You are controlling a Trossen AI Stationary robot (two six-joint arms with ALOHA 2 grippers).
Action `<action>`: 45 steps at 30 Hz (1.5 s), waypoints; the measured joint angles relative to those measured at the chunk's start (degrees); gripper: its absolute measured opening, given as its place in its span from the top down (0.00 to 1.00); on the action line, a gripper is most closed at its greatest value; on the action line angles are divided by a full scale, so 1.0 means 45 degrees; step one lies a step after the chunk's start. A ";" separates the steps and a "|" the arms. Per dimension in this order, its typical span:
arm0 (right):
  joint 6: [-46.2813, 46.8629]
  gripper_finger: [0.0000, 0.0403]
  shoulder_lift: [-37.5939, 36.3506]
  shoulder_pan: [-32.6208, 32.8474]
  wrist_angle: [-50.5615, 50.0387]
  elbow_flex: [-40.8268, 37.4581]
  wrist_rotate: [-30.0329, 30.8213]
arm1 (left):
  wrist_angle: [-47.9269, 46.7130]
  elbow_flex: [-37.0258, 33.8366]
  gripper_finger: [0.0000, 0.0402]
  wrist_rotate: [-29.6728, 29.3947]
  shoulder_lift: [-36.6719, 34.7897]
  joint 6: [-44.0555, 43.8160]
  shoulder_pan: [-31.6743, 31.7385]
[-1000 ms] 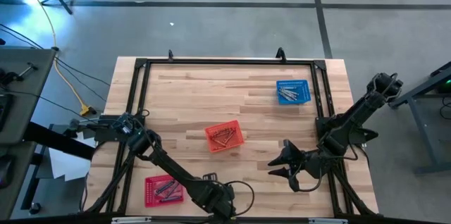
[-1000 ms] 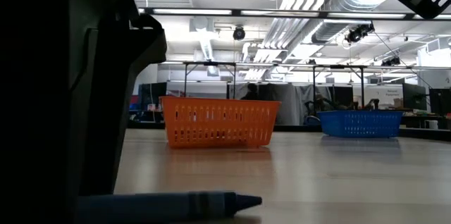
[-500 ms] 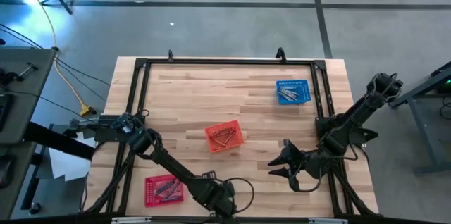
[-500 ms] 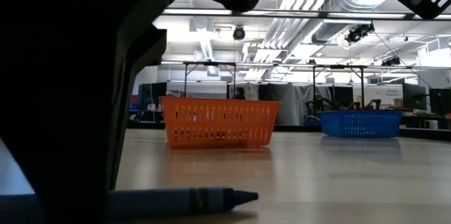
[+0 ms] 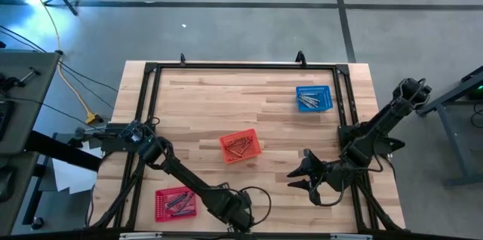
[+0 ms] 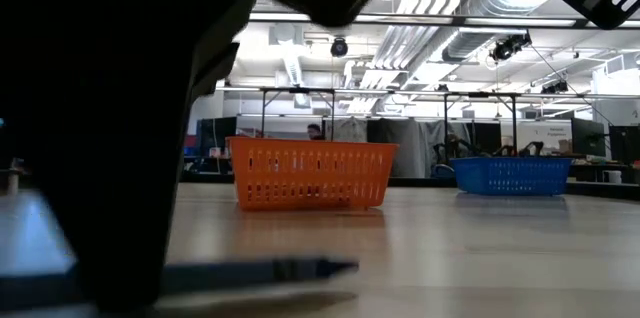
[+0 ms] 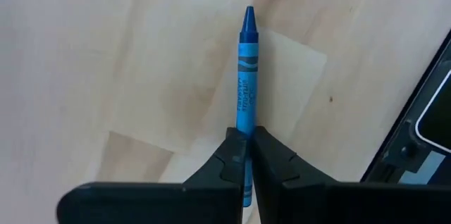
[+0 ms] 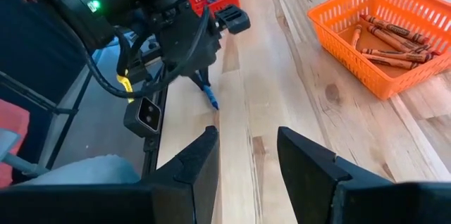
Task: Sort crayons
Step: Put the blue crayon into the red bin
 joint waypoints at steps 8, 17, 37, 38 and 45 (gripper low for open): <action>0.0000 0.65 0.0000 0.0000 -0.0081 0.0000 0.0000 | -0.0340 0.0031 1.00 -0.0745 -0.1030 -0.0292 -0.0015; 0.0136 0.65 0.0000 0.0005 -0.0217 0.0000 -0.0005 | -0.3629 0.0045 1.00 -0.1266 -0.2392 -0.2797 -0.0722; -0.0240 0.65 0.0000 -0.0049 -0.0306 0.0000 0.0461 | -0.7716 0.0057 1.00 -0.0127 -0.3501 -1.3484 -0.4891; -0.0238 0.65 0.0000 -0.0049 -0.0320 0.0000 0.0458 | -0.7731 0.0052 1.00 -0.0267 -0.3501 -1.3718 -0.4969; -0.0243 0.65 0.0000 -0.0049 -0.0409 0.0000 0.0454 | -0.7699 -0.1416 1.00 0.0378 -0.3506 -1.4662 -0.5040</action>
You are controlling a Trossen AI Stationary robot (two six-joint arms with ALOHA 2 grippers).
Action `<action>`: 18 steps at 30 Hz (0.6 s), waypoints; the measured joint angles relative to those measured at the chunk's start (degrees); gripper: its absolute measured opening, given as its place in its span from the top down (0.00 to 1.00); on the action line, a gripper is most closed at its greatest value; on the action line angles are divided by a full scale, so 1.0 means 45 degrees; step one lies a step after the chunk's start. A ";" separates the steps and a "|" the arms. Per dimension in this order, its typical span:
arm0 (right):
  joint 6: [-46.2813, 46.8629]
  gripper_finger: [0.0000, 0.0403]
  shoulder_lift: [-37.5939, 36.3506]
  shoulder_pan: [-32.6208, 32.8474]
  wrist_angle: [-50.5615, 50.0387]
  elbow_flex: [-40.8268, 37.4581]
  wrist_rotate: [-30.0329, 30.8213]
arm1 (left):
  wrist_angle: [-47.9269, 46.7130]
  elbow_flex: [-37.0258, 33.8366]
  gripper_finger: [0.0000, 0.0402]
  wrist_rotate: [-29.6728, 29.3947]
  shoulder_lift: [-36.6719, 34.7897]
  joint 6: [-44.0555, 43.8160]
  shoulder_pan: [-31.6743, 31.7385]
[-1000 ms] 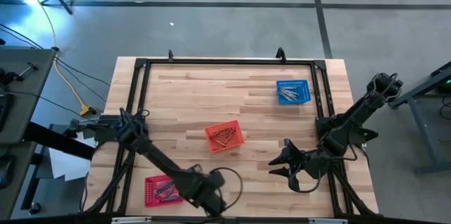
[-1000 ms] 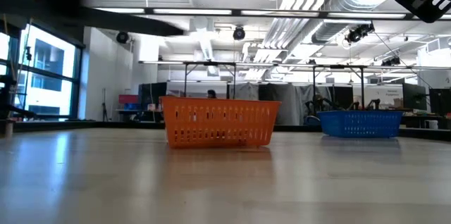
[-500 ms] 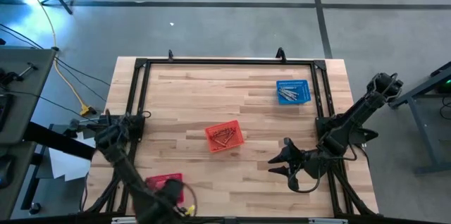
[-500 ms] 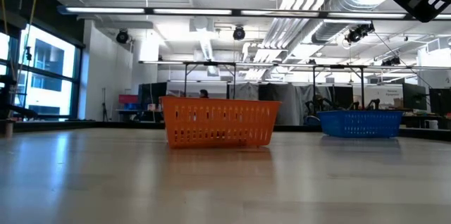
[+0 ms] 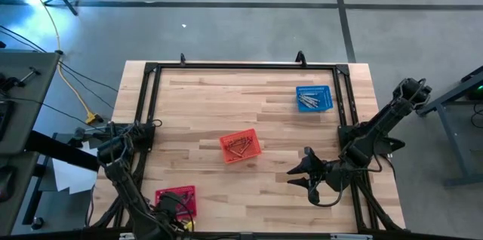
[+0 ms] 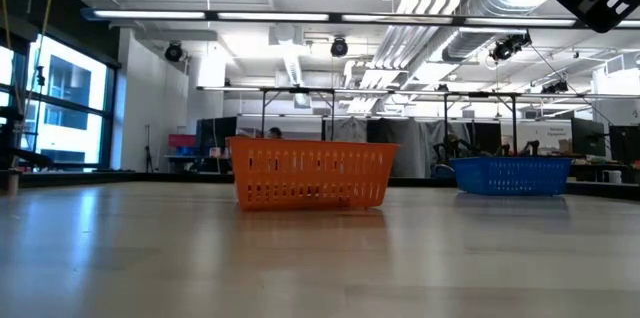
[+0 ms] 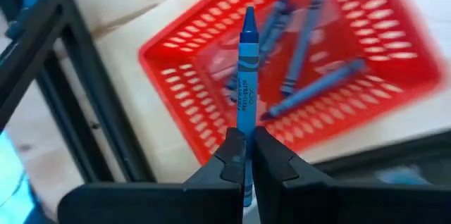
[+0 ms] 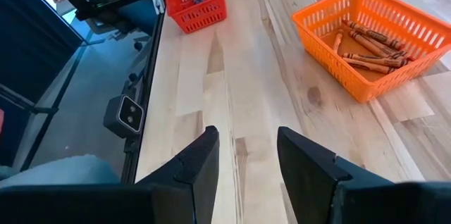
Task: Sort crayons
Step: Put the blue crayon into the red bin
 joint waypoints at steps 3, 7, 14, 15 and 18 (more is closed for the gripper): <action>0.0000 0.65 0.0000 -0.0001 -0.0038 0.0000 -0.0002 | 0.0134 -0.0528 1.00 0.0333 0.0018 -0.0011 0.0032; -0.0094 0.65 0.0000 -0.0010 -0.0065 0.0000 0.0006 | 0.0477 -0.0989 1.00 0.0314 0.0015 -0.0031 0.0042; -0.0238 0.65 0.0000 -0.0097 -0.0061 0.0000 0.0104 | 0.1047 -0.1550 1.00 0.0260 0.0001 -0.0021 0.0281; -0.0238 0.65 0.0000 -0.0119 -0.0058 0.0000 0.0104 | 0.0993 -0.1599 1.00 0.0241 0.0005 -0.0021 0.0302; -0.0249 0.65 0.0000 -0.0180 -0.0061 0.0000 0.0109 | 0.1028 -0.1831 1.00 0.0240 0.0005 0.0091 0.0419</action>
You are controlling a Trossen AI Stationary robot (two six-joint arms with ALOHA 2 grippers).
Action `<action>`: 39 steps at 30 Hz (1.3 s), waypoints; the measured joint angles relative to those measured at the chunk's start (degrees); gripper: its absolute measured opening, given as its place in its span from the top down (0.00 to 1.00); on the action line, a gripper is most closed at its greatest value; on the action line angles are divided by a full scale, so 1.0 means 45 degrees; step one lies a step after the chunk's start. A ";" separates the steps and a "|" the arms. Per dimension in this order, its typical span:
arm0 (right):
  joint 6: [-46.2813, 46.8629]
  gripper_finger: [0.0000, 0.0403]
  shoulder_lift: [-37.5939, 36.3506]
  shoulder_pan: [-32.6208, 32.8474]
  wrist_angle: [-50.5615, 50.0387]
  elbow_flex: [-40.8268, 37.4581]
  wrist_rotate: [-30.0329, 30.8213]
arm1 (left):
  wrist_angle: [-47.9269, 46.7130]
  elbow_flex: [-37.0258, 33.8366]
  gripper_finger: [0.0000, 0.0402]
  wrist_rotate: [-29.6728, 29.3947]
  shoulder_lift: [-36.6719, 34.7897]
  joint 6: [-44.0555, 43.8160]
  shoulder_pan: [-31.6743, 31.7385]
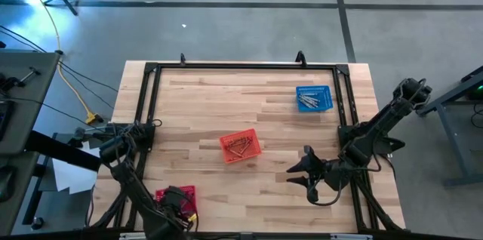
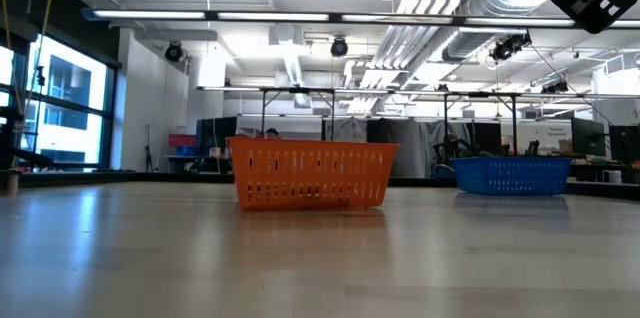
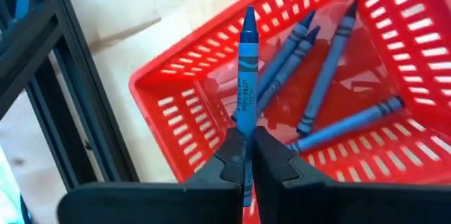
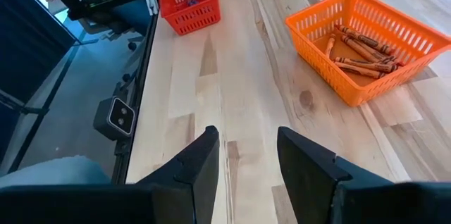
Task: Sort crayons
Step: Put the blue crayon into the red bin, then return to Home Position
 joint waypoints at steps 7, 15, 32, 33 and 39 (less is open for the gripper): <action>-0.0175 0.65 0.0000 0.0000 0.0005 0.0000 0.0009 | 0.0227 -0.0315 1.00 0.0000 0.0005 0.0585 0.0212; -0.0179 0.65 0.0000 0.0000 0.0005 0.0000 0.0010 | 0.0340 -0.0315 0.95 -0.0038 0.0005 0.0683 0.0322; -0.0121 0.65 0.0000 0.0000 0.0010 0.0000 0.0282 | 0.0572 -0.0043 0.78 -0.0162 0.0005 0.0577 0.0536; -0.0119 0.65 0.0000 0.0000 0.0015 0.0000 0.0278 | 0.0584 0.0131 0.79 -0.0465 0.0005 0.0717 0.0597; -0.0495 0.65 -0.0396 0.0000 0.0694 0.0000 0.0232 | 0.0436 0.2236 0.81 -0.3944 0.0005 0.2714 0.1131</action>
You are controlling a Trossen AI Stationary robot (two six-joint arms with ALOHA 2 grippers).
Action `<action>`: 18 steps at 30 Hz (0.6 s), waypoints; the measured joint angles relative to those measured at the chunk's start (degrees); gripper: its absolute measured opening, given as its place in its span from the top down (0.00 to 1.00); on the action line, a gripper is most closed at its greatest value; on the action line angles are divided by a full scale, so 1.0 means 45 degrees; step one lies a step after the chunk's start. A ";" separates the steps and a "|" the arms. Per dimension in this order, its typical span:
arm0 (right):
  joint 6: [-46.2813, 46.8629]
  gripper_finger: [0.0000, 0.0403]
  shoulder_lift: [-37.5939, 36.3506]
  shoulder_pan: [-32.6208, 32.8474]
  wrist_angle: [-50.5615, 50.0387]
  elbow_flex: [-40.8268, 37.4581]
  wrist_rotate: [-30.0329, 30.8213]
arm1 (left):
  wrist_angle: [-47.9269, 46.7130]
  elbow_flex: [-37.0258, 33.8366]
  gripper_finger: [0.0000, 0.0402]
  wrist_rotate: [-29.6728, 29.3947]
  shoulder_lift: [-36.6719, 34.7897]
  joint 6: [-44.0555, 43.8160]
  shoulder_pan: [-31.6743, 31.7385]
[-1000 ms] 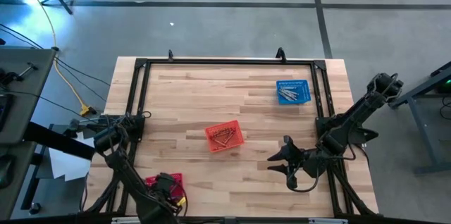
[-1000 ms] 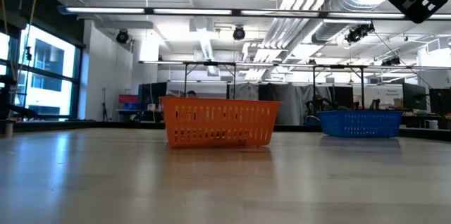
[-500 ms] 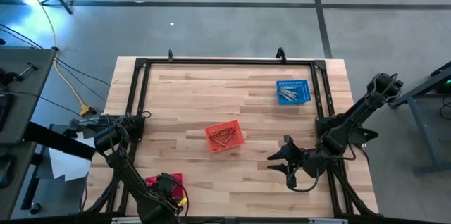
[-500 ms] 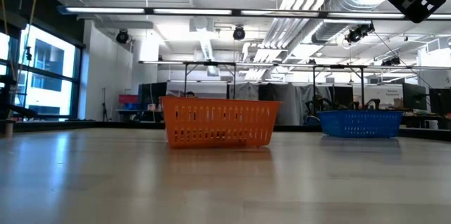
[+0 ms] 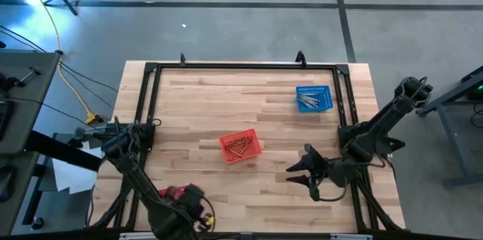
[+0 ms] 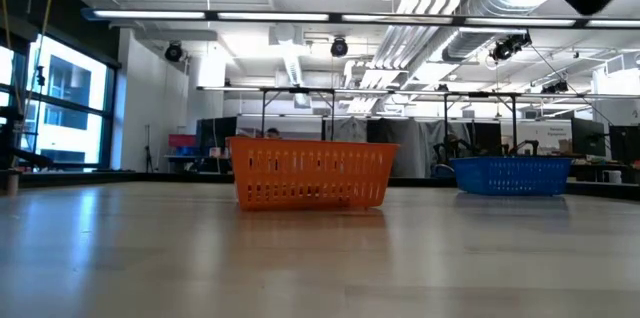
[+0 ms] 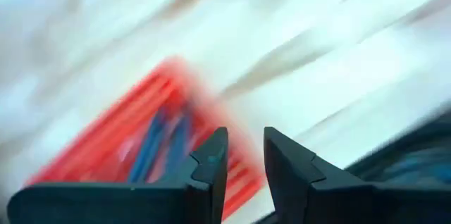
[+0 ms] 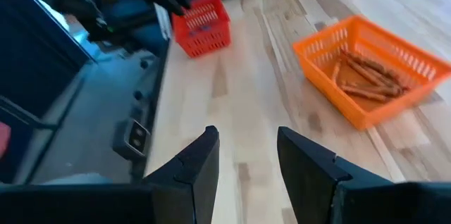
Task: Sort crayons
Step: Return to Home Position
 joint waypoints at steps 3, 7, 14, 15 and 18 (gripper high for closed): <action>-0.0828 0.65 -0.0677 -0.0099 -0.0309 0.0220 -0.0100 | 0.0022 0.1302 0.81 -0.3028 0.0000 0.1897 0.0140; -0.2054 0.65 -0.1735 -0.0671 -0.1269 0.0536 -0.0355 | 0.0316 0.2213 0.80 -0.7819 -0.0015 0.5050 0.0024; -0.3628 0.65 -0.4356 -0.3164 -0.3490 0.0602 -0.2214 | -0.0054 0.2292 0.80 -1.1557 -0.0005 0.8262 -0.0036; -0.3515 0.65 -0.4800 -0.3637 -0.4018 0.0602 -0.2249 | -0.0230 0.2295 0.80 -1.1764 -0.0005 0.8293 0.0009; -0.3519 0.65 -0.5982 -0.4945 -0.5001 0.0471 -0.2815 | -0.0701 0.2293 0.80 -1.1841 -0.0005 0.8204 0.0247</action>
